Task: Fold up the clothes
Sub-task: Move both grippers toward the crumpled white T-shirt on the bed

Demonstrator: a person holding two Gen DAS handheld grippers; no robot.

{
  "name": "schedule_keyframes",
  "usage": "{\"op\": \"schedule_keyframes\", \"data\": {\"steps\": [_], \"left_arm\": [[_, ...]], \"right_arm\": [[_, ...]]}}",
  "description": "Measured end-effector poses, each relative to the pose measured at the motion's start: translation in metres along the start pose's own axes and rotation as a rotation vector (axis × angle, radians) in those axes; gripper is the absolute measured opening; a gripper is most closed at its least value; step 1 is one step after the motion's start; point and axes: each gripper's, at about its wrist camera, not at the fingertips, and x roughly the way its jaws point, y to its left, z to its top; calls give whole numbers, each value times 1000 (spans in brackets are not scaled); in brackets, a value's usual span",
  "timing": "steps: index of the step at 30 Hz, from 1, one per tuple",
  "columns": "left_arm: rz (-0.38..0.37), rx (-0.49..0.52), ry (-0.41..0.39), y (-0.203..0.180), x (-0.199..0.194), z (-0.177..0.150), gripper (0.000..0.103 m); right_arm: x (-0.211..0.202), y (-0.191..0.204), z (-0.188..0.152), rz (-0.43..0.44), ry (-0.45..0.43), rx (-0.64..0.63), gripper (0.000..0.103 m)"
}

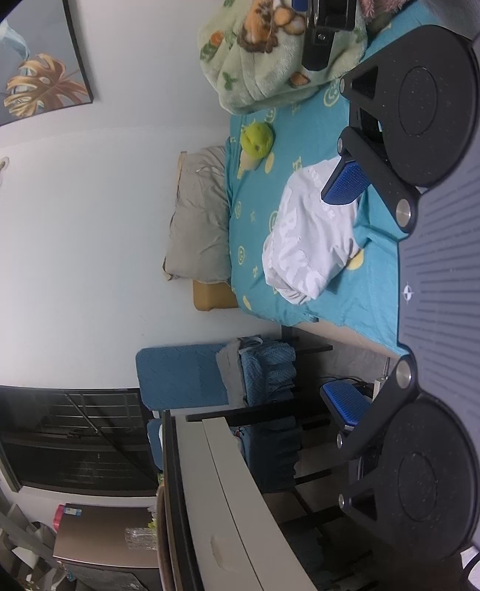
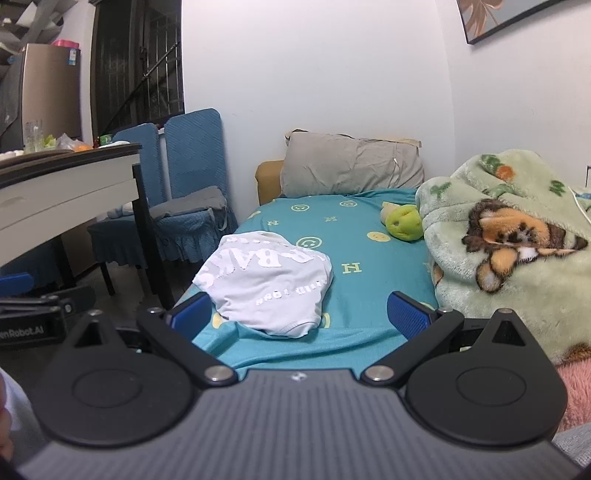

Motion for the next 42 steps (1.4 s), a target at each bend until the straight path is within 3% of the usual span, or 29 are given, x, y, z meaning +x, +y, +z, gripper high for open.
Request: {"op": "schedule_keyframes", "data": {"steps": [6, 9, 23, 31, 42], "left_arm": [[-5, -15, -19, 1, -5, -3, 103], [-6, -10, -8, 2, -4, -2, 103], [2, -39, 23, 0, -23, 22, 103], [49, 13, 4, -11, -73, 60, 103], [8, 78, 80, -18, -147, 90, 103]], "right_arm": [[10, -12, -1, 1, 15, -17, 103], [2, 5, -2, -22, -26, -84, 103], [-1, 2, -1, -20, -29, -53, 103], [-17, -13, 7, -9, -66, -21, 103], [-23, -14, 8, 41, -86, -19, 103]]}}
